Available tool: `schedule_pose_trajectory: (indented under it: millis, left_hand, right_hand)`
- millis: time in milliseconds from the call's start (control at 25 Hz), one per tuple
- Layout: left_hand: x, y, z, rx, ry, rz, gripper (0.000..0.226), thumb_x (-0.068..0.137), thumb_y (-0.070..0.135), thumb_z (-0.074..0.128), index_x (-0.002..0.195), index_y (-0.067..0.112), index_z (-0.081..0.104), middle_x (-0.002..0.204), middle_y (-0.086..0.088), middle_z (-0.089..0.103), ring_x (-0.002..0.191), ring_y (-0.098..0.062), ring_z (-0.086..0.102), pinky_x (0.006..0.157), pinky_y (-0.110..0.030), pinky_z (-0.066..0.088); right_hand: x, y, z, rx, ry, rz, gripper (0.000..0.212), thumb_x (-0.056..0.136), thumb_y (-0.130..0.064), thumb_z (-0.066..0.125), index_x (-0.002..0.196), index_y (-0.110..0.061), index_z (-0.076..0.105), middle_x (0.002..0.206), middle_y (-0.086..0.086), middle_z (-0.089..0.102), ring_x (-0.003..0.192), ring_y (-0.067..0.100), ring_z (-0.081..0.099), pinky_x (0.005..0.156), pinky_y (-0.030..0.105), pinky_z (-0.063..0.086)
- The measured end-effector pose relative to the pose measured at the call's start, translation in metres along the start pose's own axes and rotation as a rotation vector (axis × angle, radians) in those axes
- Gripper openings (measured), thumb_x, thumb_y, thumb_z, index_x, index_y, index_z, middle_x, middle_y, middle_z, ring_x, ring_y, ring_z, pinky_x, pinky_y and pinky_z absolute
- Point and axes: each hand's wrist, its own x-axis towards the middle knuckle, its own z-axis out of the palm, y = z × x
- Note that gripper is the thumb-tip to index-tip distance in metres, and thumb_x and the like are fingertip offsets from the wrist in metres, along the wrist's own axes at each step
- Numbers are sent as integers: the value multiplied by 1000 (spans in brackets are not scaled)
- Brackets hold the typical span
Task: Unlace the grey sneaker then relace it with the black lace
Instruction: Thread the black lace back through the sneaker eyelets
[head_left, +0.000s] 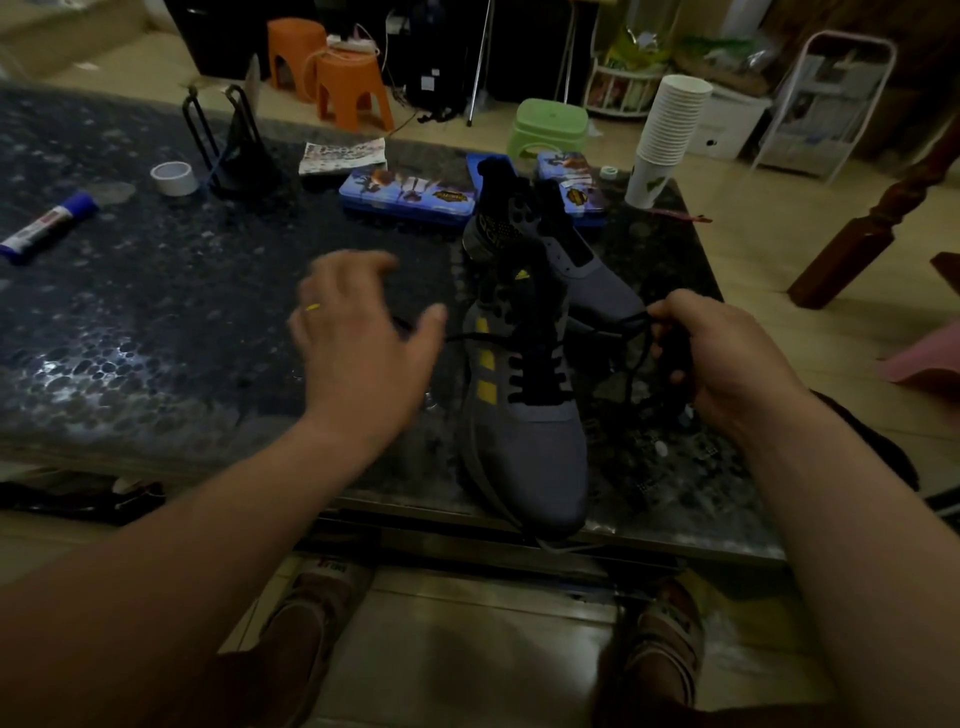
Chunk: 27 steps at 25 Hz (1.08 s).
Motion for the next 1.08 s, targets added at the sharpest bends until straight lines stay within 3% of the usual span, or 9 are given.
schedule_pose_trajectory:
  millis: [40, 120, 200, 280, 560, 720, 840, 920, 1080]
  left_hand:
    - [-11, 19, -1, -23, -5, 273, 42, 88, 43, 70, 123, 21, 60, 125, -4, 58, 120, -28, 53, 100, -47, 39]
    - [-40, 49, 9, 13, -289, 733, 36, 94, 50, 60, 121, 27, 67, 119, 6, 65, 123, -21, 55, 111, -49, 34]
    - [-64, 55, 26, 176, -539, 874, 42, 100, 62, 44, 117, 33, 70, 118, 14, 64, 134, -14, 47, 124, -54, 16]
    - [-71, 48, 35, 190, -554, 862, 42, 101, 61, 43, 108, 32, 72, 113, 14, 62, 136, -14, 45, 126, -56, 10]
    - [-71, 34, 46, 78, -462, 926, 19, 98, 34, 55, 97, 27, 73, 109, 8, 64, 126, -18, 54, 126, -51, 18]
    - [-77, 33, 44, -27, -455, 886, 24, 101, 42, 57, 107, 23, 72, 121, 5, 62, 131, -17, 50, 126, -50, 20]
    - [-64, 36, 43, -300, -293, 666, 24, 98, 23, 60, 119, 11, 67, 129, -6, 58, 125, -23, 53, 111, -49, 39]
    - [-30, 36, 40, -367, -180, 461, 38, 92, 10, 58, 130, 9, 59, 137, -7, 52, 119, -24, 55, 101, -49, 47]
    - [31, 38, 36, -329, -492, 283, 50, 98, 20, 56, 146, 29, 46, 133, 10, 53, 89, -11, 61, 84, -42, 54]
  right_hand:
    - [-1, 1, 3, -36, -43, -17, 12, 83, -31, 62, 74, -24, 64, 66, -7, 58, 64, 14, 49, 51, 28, 30]
    - [-1, 1, 9, -55, -96, -46, 15, 84, -32, 63, 71, -25, 64, 72, -7, 61, 66, 14, 51, 52, 28, 32]
    - [-1, -2, 12, -31, -98, -70, 26, 91, -28, 61, 66, -26, 59, 72, -6, 63, 65, 13, 49, 52, 28, 30]
    - [0, -6, 12, -16, -41, -80, 28, 93, -25, 59, 65, -24, 58, 73, -5, 66, 62, 12, 49, 50, 28, 30]
    - [12, -20, 2, 128, 145, -60, 18, 95, -23, 58, 78, -22, 63, 67, -8, 64, 58, 8, 49, 47, 23, 31]
    - [8, -19, 0, -174, -71, -108, 31, 102, -38, 56, 77, -21, 62, 72, -7, 69, 60, 10, 54, 53, 28, 35]
    - [0, -8, 1, -482, -193, -90, 43, 99, -55, 59, 79, -18, 66, 74, -4, 72, 65, 14, 60, 61, 31, 42]
    - [0, -3, 7, -491, -129, -167, 32, 96, -51, 67, 93, -19, 66, 84, -2, 70, 72, 13, 61, 65, 30, 44]
    - [1, -15, 12, -521, -210, -356, 33, 97, -34, 70, 127, -40, 59, 108, -24, 57, 91, -13, 54, 67, 4, 41]
